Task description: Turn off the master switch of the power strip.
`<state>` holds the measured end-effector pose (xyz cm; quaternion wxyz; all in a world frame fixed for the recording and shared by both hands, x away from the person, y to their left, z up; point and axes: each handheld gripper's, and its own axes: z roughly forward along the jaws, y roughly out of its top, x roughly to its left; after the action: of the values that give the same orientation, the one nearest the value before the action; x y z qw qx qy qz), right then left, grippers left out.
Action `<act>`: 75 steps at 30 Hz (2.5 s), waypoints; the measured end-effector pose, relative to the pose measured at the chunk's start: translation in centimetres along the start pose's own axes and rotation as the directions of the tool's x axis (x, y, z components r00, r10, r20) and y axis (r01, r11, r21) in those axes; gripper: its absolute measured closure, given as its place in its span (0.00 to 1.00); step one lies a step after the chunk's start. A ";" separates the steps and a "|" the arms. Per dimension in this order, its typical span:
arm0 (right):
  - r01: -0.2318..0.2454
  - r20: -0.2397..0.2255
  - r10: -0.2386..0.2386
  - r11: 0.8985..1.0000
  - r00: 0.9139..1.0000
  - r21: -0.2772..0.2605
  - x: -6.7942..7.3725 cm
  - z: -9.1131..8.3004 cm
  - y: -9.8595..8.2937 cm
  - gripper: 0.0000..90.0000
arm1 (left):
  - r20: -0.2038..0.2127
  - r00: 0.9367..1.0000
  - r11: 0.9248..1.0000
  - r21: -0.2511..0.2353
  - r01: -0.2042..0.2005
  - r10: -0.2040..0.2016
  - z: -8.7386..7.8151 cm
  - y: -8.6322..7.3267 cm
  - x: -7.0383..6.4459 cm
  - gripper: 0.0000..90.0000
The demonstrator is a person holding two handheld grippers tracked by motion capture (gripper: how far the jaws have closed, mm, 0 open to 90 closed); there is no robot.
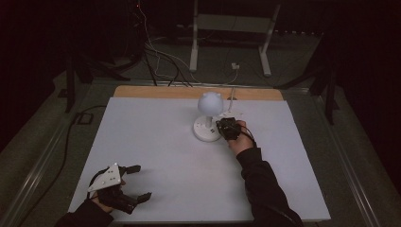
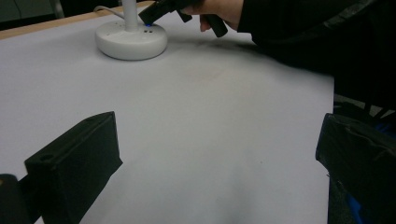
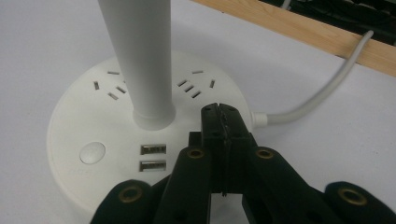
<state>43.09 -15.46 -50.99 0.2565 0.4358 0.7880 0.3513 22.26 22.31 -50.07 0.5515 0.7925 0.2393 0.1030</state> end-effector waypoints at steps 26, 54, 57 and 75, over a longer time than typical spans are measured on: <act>-0.126 -0.063 0.120 0.986 0.991 -0.113 -0.9 -2.4 0.9 0.64 | 0.001 1.000 1.000 -0.009 -0.001 0.001 -0.1 0.1 0.0 0.00; -0.148 -0.273 0.130 0.988 0.953 -0.048 -1.9 -7.0 -0.2 0.00 | 0.005 1.000 1.000 -0.017 0.001 -0.001 -0.1 0.1 0.0 0.00; -0.140 -0.298 0.122 0.989 0.947 -0.038 -1.7 -7.8 -0.4 0.00 | 0.005 1.000 1.000 -0.015 -0.001 0.001 -0.1 0.1 0.0 0.00; -0.069 -0.397 0.050 0.997 0.917 -0.032 0.3 -12.1 -4.9 0.00 | 0.004 1.000 1.000 -0.007 -0.003 0.003 0.0 0.0 -0.1 0.00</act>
<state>31.89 -20.99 -47.30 0.0910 0.3737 0.8018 0.4573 22.21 22.26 -50.03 0.5548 0.7910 0.2365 0.1029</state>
